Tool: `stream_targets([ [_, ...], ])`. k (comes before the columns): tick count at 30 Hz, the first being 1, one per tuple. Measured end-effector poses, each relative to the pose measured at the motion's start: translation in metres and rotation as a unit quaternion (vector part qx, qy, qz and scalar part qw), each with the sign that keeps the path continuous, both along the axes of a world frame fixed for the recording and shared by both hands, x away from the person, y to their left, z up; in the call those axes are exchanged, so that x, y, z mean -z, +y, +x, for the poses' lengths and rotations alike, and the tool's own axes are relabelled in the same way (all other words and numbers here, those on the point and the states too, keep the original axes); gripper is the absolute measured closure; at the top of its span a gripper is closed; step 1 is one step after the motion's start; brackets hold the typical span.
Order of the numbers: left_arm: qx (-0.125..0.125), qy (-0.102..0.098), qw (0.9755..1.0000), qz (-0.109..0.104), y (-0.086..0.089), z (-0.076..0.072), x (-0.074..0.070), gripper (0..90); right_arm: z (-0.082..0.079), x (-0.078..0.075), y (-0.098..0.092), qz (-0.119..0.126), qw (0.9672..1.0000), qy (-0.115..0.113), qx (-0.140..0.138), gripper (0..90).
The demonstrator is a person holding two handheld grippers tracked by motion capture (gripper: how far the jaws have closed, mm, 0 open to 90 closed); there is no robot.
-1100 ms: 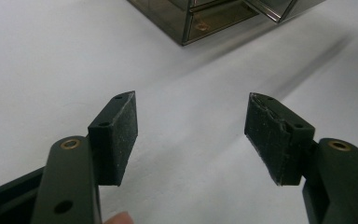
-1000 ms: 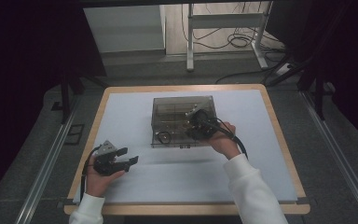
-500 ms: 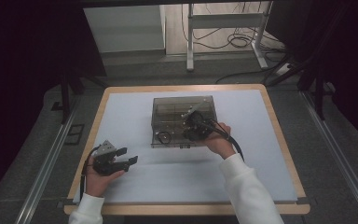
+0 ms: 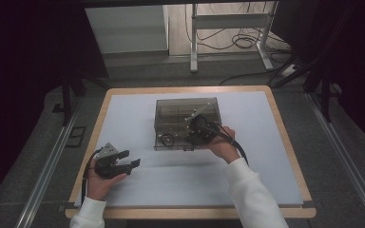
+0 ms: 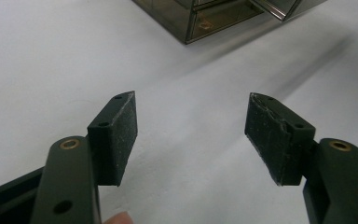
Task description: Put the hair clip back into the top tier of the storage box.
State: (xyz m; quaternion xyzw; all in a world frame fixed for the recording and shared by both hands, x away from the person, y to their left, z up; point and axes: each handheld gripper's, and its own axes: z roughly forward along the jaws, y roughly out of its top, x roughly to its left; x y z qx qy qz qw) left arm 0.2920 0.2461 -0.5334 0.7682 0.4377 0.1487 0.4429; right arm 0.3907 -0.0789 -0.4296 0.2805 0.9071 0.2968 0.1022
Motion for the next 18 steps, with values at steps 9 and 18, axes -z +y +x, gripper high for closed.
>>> stream_targets([
  [9,0.001,0.000,1.0000,0.001,-0.0009,0.0001,0.0002,34.3,-0.0028,-0.0023,-0.0037,0.007,1.0000,-0.006,0.003,67.9],
  [18,0.001,0.000,1.0000,0.000,-0.0001,0.0000,0.0000,34.3,-0.0026,-0.0006,-0.0011,0.006,1.0000,-0.004,0.000,67.8],
])
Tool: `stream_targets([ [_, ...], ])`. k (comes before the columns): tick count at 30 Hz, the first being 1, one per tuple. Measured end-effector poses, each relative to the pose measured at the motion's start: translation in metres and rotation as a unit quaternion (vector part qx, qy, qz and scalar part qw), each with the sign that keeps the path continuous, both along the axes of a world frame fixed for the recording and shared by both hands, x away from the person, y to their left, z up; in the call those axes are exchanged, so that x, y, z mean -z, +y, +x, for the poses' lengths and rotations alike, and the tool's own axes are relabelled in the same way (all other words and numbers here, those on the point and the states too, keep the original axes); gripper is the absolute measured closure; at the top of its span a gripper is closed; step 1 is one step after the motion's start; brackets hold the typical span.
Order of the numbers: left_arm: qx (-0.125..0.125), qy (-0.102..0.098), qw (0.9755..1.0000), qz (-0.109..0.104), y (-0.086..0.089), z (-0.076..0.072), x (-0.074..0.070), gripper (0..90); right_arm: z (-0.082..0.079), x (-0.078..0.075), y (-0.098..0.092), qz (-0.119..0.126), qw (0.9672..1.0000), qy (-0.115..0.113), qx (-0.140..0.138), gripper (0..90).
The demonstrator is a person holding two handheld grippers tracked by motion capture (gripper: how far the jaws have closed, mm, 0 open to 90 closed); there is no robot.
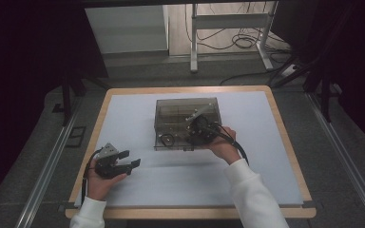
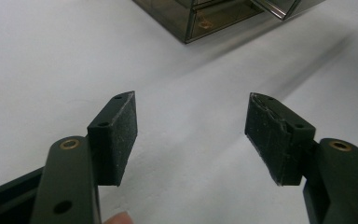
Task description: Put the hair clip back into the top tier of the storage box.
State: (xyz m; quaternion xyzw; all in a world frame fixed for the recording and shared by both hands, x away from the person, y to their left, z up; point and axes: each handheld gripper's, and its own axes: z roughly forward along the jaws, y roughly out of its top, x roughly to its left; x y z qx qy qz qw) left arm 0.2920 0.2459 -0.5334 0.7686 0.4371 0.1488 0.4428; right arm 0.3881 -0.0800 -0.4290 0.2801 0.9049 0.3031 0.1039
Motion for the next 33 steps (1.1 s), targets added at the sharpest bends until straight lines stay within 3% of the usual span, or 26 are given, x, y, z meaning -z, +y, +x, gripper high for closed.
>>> stream_targets([
  [19,0.000,0.000,1.0000,0.001,-0.001,0.000,0.000,34.3,0.004,0.005,0.002,-0.003,1.0000,0.007,0.003,67.9],
  [28,-0.003,0.000,1.0000,-0.002,0.002,-0.001,0.000,34.3,0.007,0.012,0.008,-0.014,0.9997,0.016,0.011,81.2],
  [33,-0.002,0.000,1.0000,-0.001,0.001,0.000,0.000,34.3,0.007,0.011,0.003,-0.014,0.9996,0.018,0.016,81.9],
])
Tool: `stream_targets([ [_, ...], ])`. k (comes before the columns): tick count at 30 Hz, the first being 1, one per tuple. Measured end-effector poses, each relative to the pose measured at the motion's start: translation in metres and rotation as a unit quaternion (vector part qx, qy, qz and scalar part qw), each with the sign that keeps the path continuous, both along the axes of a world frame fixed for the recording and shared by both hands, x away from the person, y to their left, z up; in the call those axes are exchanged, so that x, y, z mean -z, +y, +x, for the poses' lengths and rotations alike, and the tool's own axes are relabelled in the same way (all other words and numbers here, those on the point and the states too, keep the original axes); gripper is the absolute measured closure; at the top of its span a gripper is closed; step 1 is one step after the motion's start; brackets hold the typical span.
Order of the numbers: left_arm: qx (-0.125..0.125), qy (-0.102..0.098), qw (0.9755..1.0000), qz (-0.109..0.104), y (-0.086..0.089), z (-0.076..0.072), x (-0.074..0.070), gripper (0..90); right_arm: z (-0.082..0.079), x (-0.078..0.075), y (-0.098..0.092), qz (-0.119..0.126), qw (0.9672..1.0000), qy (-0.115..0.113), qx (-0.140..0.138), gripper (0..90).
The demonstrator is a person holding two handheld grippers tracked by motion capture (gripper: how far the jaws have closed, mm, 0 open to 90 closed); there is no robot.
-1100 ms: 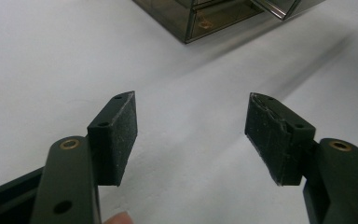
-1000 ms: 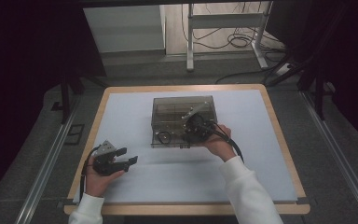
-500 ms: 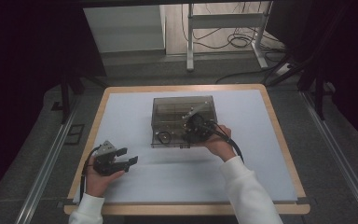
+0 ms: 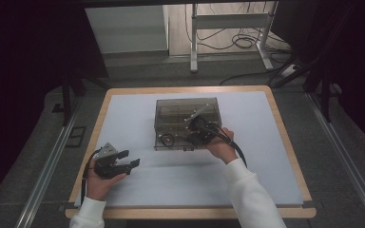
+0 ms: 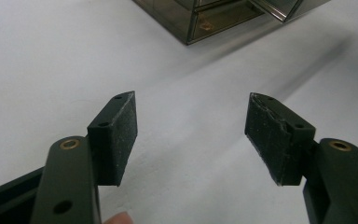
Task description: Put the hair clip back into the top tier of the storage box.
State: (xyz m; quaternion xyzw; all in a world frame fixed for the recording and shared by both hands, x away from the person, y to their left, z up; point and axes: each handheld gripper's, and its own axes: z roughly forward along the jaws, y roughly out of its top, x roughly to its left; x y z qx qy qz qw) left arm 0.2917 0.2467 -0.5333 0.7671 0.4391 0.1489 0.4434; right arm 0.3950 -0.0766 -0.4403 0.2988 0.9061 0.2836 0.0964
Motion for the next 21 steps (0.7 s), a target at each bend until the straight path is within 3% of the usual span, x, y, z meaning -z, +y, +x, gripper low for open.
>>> stream_targets([
  [8,0.000,0.000,1.0000,0.000,0.001,0.000,0.000,34.3,0.000,0.000,0.000,-0.001,1.0000,-0.002,0.000,80.4],
  [21,0.000,-0.002,1.0000,0.001,0.001,0.000,-0.001,34.3,-0.011,-0.014,-0.014,0.034,0.9992,-0.023,0.005,69.7],
])
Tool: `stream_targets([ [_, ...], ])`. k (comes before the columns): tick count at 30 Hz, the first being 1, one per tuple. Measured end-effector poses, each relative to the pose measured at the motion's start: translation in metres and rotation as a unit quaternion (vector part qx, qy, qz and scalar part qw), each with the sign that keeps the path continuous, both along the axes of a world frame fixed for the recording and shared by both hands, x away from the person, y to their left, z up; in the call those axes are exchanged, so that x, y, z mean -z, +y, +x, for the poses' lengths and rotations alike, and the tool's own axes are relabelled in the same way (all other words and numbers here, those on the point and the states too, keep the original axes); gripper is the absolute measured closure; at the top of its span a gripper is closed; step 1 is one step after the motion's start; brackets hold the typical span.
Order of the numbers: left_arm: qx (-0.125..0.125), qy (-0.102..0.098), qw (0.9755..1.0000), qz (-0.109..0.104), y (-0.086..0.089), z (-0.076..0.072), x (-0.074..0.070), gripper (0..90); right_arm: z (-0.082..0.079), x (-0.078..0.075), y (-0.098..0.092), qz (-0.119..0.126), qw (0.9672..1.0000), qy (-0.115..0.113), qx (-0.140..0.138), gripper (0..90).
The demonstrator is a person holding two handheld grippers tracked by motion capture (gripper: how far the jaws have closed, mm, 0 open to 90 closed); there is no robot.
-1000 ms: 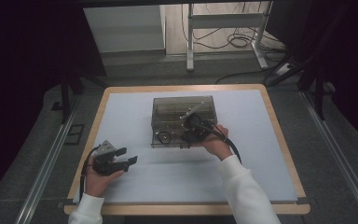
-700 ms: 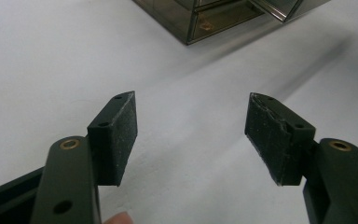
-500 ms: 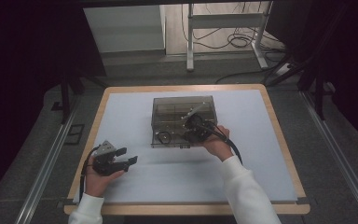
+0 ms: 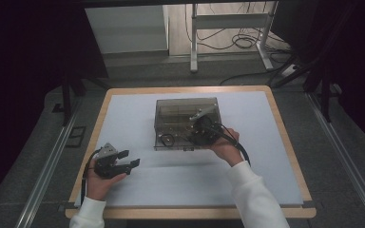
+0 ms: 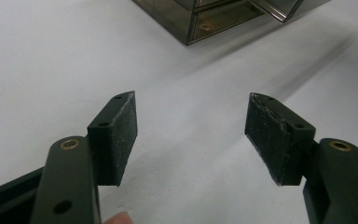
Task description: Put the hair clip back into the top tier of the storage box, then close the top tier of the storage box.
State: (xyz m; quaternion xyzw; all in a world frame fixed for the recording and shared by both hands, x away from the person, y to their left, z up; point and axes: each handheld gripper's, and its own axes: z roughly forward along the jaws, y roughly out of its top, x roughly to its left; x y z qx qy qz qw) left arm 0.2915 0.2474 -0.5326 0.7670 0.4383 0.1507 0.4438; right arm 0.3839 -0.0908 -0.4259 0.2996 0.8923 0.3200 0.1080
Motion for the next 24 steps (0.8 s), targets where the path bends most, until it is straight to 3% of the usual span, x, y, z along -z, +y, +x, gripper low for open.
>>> stream_targets([
  [7,-0.003,-0.001,1.0000,-0.001,0.001,0.000,0.000,34.3,-0.014,-0.006,-0.012,0.020,0.9998,-0.006,0.004,68.9],
  [16,-0.003,-0.001,1.0000,-0.001,0.001,0.000,0.000,34.3,-0.033,-0.002,-0.028,0.034,0.9994,-0.012,0.002,69.4],
  [24,-0.005,-0.001,1.0000,-0.003,0.001,0.000,-0.001,34.3,-0.045,0.007,-0.034,0.035,0.9993,-0.014,-0.004,80.0],
])
